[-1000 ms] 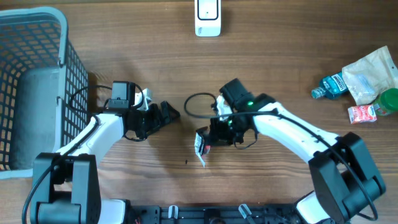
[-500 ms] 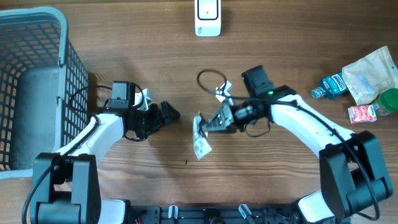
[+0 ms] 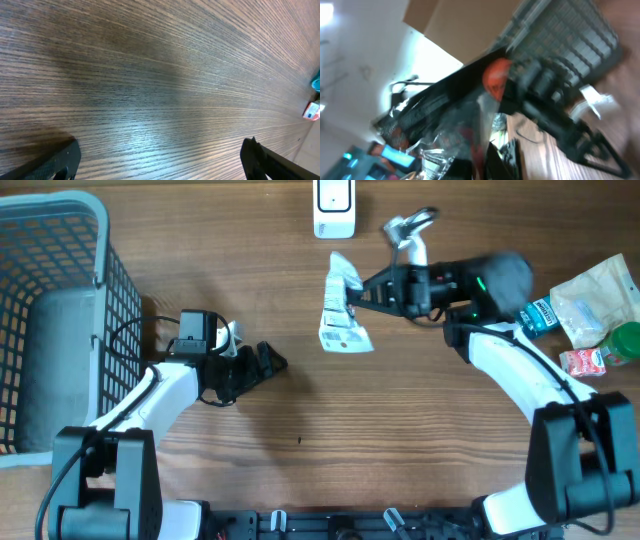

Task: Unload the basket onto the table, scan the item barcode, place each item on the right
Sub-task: 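Lift the snack packet toward the scanner with the right gripper, then hold the snack packet barcode in front of the scanner with the right gripper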

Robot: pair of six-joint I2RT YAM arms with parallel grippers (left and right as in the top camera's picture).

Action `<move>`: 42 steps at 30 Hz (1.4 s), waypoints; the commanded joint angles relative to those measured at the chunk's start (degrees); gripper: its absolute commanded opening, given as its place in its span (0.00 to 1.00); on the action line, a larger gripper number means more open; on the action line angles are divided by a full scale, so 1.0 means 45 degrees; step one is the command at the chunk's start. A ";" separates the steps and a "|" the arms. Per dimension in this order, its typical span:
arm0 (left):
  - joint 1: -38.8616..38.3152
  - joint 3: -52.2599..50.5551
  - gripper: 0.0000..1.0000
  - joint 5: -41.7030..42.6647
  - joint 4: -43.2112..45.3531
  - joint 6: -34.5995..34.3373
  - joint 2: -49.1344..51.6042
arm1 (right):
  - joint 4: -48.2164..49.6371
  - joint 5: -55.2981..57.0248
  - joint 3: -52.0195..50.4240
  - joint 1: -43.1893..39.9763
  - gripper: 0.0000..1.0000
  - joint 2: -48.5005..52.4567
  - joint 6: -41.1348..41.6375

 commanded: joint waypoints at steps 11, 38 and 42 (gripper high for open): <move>0.0131 -0.0374 1.00 -0.1365 -0.0155 0.0291 0.0398 | -0.0855 0.1404 0.0083 -0.0146 0.05 -0.0709 0.5858; 0.0131 -0.0374 1.00 -0.1365 -0.0155 0.0291 0.0398 | -1.2658 0.5085 0.5251 -0.0068 0.05 0.1083 -0.7431; 0.0131 -0.0374 1.00 -0.1365 -0.0155 0.0291 0.0398 | -1.3313 0.5639 0.7169 -0.0034 0.05 0.2365 -0.7917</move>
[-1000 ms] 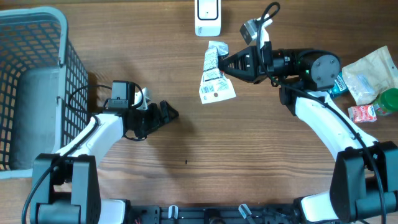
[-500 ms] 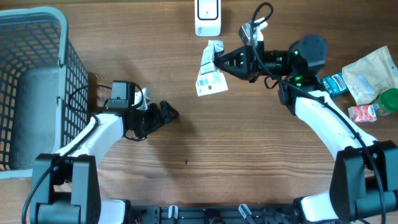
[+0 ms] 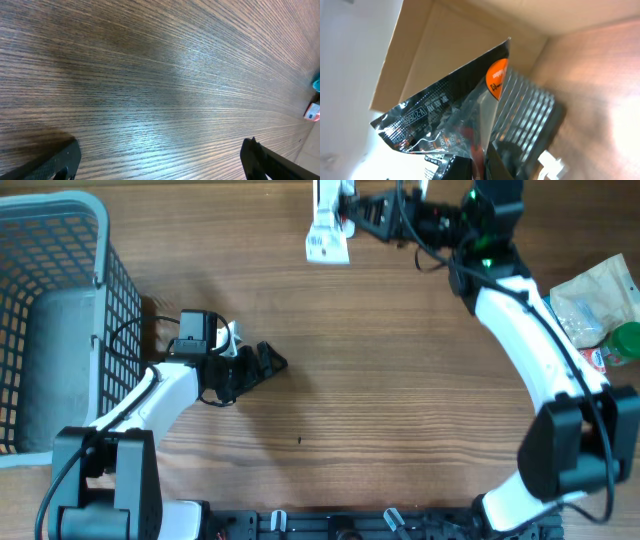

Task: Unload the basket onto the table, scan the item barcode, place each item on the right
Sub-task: 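Hold the snack packet barcode in front of the scanner with the right gripper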

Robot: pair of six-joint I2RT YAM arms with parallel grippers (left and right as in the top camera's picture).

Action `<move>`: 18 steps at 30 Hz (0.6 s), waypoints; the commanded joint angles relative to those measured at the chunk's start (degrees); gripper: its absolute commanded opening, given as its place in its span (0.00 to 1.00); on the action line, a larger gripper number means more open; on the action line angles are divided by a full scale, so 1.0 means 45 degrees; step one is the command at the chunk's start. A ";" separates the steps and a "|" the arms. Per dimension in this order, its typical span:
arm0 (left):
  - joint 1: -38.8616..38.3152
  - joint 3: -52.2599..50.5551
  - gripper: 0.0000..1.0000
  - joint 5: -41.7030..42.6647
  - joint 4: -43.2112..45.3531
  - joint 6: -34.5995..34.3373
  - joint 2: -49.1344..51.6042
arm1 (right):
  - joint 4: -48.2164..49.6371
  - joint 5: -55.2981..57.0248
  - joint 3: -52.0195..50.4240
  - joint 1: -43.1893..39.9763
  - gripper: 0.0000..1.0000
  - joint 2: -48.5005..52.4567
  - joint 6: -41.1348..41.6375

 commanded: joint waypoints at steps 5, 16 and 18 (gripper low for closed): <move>0.0131 -0.0374 1.00 -0.1316 -0.0155 0.0291 0.0408 | -0.2739 0.2691 0.4085 0.0296 0.05 0.2705 -0.2754; 0.0131 -0.0374 1.00 -0.1316 -0.0155 0.0296 0.0408 | -0.6479 0.9204 0.7237 0.1472 0.05 0.3871 -0.7043; 0.0131 -0.0374 1.00 -0.1316 -0.0155 0.0291 0.0408 | -0.6479 1.0399 0.7237 0.1758 0.05 0.3871 -0.7708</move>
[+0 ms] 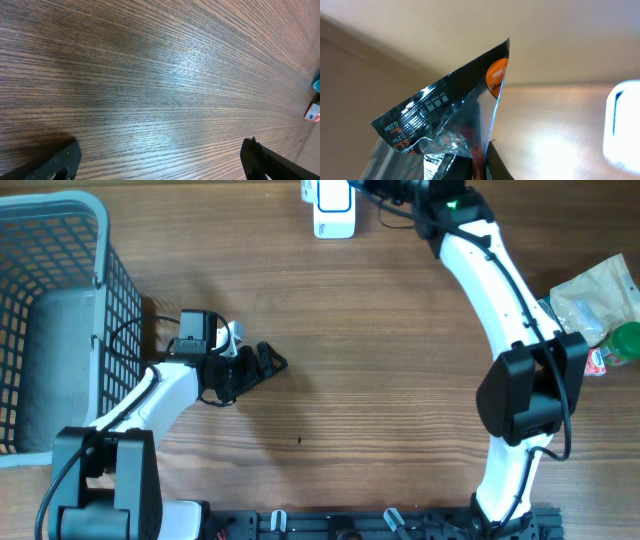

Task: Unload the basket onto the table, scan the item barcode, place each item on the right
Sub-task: 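Hold the snack packet barcode in front of the scanner with the right gripper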

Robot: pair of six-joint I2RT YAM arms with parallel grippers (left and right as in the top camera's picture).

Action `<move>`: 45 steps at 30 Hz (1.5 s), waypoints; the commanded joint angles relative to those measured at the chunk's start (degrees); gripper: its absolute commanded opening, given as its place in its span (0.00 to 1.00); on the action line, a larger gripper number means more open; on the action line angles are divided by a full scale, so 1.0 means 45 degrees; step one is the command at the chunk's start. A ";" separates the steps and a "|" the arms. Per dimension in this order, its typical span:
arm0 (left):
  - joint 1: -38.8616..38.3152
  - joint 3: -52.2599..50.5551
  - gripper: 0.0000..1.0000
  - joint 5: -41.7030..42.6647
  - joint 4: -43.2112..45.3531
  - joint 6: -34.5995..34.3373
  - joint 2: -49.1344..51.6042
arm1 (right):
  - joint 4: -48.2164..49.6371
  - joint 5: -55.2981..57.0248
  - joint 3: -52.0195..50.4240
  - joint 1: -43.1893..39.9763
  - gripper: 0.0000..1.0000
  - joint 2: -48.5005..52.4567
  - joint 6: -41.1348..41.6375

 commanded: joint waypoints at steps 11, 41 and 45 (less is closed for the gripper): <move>0.0131 -0.0384 1.00 -0.1282 -0.0151 0.0296 0.0408 | 0.0855 0.9258 0.0656 0.1399 0.05 0.0772 -0.7402; 0.0131 -0.0384 1.00 -0.1282 -0.0151 0.0296 0.0408 | 0.4104 0.9860 0.0695 0.2419 0.05 0.4731 -1.5008; 0.0131 -0.0384 1.00 -0.1282 -0.0151 0.0291 0.0408 | 0.4177 0.9850 0.0695 0.2419 0.04 0.4906 -1.6106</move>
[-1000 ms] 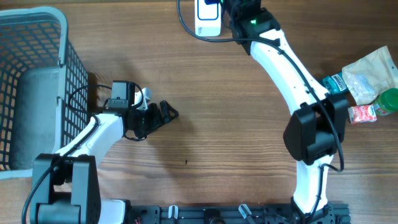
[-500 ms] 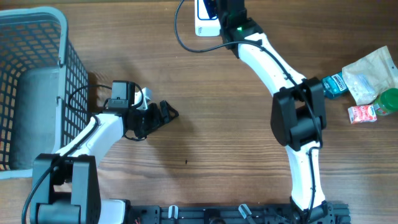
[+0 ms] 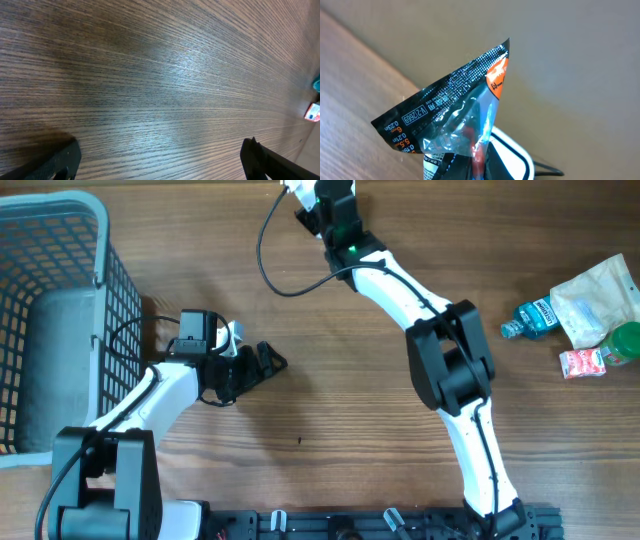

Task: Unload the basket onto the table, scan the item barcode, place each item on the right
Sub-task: 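Hold the snack packet barcode in front of the scanner with the right gripper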

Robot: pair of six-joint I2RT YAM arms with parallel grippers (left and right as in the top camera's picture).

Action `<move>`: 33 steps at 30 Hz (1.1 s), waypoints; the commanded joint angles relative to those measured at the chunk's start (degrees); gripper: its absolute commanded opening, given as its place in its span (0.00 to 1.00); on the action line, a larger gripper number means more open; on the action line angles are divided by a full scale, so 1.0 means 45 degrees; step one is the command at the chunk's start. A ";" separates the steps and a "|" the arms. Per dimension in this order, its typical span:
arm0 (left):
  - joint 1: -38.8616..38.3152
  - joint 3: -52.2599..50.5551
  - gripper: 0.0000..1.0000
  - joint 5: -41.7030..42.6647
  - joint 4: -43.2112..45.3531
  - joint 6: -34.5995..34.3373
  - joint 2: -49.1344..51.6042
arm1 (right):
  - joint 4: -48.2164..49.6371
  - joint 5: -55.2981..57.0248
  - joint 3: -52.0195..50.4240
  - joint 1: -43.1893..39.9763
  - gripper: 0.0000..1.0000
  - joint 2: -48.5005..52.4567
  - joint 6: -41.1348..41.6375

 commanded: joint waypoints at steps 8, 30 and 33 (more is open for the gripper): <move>0.0131 -0.0384 1.00 -0.1282 -0.0151 0.0296 0.0408 | 0.0228 -0.0058 0.0364 -0.0058 0.05 0.0214 -0.3497; 0.0131 -0.0384 1.00 -0.1282 -0.0151 0.0296 0.0408 | 0.0219 -0.0461 0.0359 -0.0219 0.05 0.0291 -0.4872; 0.0131 -0.0384 1.00 -0.1282 -0.0151 0.0296 0.0408 | 0.0034 -0.0461 0.0359 -0.0223 0.05 0.0291 -0.4930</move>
